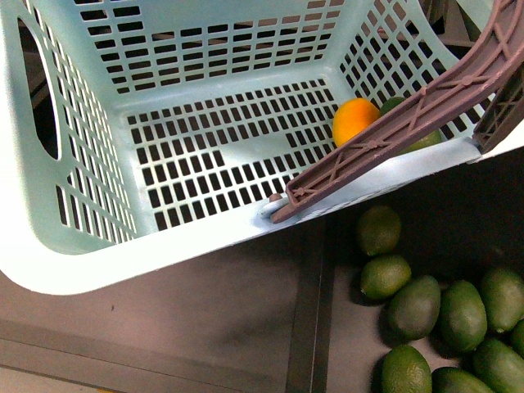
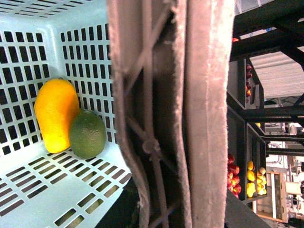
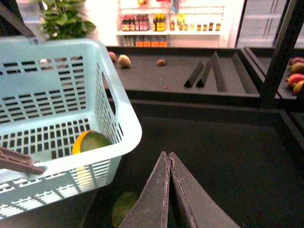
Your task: Pick mango and avocado into basket
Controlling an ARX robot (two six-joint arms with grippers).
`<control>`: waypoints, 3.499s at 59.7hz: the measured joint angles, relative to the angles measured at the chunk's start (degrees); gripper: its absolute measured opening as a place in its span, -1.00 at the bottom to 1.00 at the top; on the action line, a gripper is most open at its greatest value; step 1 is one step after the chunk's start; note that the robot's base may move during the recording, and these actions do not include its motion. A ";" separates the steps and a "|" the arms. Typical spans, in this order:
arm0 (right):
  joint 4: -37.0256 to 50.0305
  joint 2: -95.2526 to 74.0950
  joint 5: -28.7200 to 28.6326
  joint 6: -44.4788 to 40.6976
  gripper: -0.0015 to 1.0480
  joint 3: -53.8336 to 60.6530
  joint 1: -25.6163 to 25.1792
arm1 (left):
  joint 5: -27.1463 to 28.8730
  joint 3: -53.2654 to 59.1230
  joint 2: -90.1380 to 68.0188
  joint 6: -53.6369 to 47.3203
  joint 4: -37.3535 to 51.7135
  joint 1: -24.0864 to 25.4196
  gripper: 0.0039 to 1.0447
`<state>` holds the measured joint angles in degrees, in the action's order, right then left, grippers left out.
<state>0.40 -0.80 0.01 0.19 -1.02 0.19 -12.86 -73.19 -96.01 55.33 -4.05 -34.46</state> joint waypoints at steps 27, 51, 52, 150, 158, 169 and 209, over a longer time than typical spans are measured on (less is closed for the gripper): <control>-0.31 0.42 0.00 -0.02 -0.32 0.00 0.00 | -0.04 0.00 0.00 -0.02 0.00 -0.02 -0.70; -0.33 0.46 -0.02 -0.02 0.83 0.00 0.00 | 17.66 -0.37 -4.57 18.12 6.21 8.70 -0.70; -0.33 0.46 -0.02 -0.02 0.83 0.00 0.00 | 17.42 -0.63 -5.35 18.58 6.32 9.46 -0.70; -0.33 0.48 0.00 -0.02 0.83 0.00 0.00 | 28.33 11.65 -0.24 26.36 9.46 23.32 0.83; -0.33 0.48 0.02 -0.02 0.83 0.00 0.00 | 21.51 27.74 1.09 -9.20 44.06 24.87 0.35; -0.33 0.48 0.00 -0.02 0.83 0.00 0.00 | 19.69 43.23 11.65 -47.12 59.63 27.74 -0.37; -0.33 0.48 0.00 -0.02 0.83 0.00 0.00 | 12.83 70.29 41.44 -54.51 54.69 34.27 -0.96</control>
<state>0.08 -0.32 0.01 0.16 -1.02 0.19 -0.03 -2.90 -54.57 0.82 50.63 -0.19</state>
